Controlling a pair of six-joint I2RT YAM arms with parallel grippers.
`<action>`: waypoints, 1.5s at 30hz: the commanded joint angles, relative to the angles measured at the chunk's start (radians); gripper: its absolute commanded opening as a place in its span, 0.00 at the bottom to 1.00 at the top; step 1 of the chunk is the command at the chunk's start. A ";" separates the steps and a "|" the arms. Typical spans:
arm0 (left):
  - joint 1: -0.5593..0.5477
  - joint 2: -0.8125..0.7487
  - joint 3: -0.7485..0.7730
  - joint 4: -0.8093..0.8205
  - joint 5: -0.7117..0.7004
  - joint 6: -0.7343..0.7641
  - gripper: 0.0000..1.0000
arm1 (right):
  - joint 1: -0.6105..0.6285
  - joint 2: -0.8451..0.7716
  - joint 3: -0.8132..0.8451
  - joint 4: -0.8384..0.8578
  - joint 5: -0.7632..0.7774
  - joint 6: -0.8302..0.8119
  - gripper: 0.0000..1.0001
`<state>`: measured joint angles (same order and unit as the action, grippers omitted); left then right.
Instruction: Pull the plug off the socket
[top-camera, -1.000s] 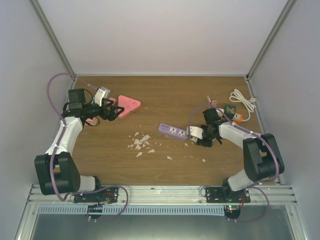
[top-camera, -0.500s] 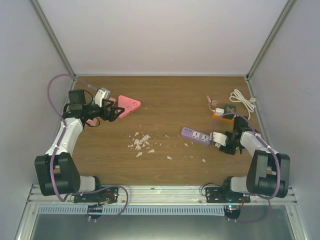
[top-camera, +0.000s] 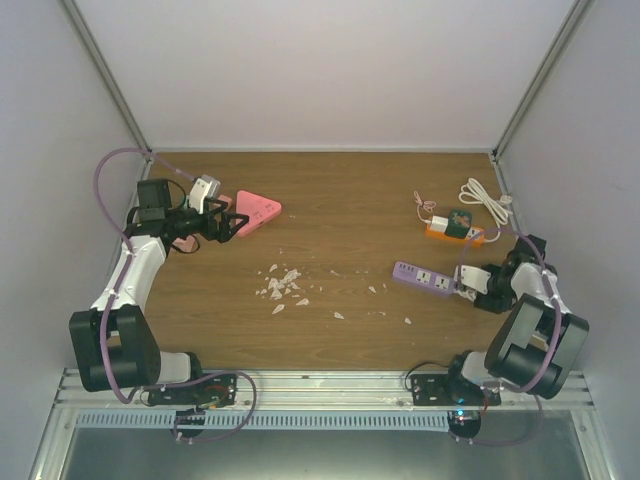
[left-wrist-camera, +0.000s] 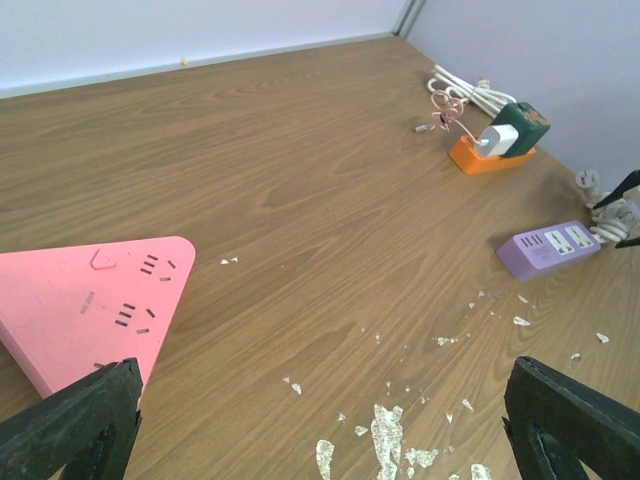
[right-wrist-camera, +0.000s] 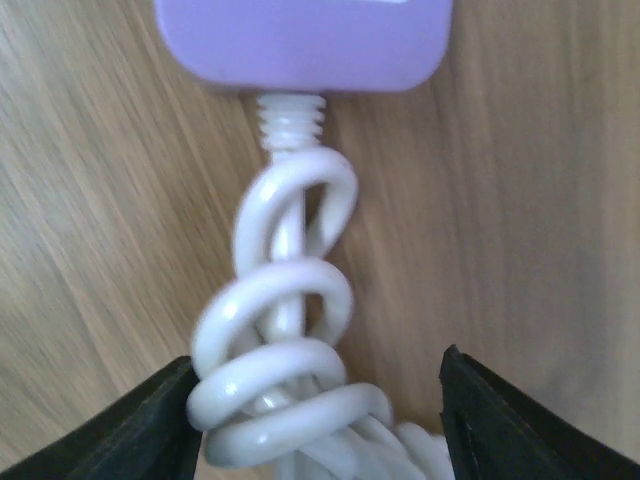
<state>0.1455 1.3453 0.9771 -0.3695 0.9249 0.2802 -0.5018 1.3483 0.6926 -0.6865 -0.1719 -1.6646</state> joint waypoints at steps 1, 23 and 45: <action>-0.004 0.003 0.005 0.043 0.023 0.004 0.99 | -0.023 0.015 0.088 -0.043 -0.029 -0.041 0.73; -0.003 -0.007 0.002 0.052 0.054 0.002 0.99 | -0.024 0.380 0.640 -0.108 -0.237 0.358 0.83; -0.003 0.036 0.015 0.048 0.073 0.001 0.99 | -0.002 0.674 0.669 0.033 -0.127 0.395 0.67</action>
<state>0.1455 1.3701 0.9775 -0.3584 0.9722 0.2802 -0.5163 2.0014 1.3720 -0.6849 -0.3016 -1.2739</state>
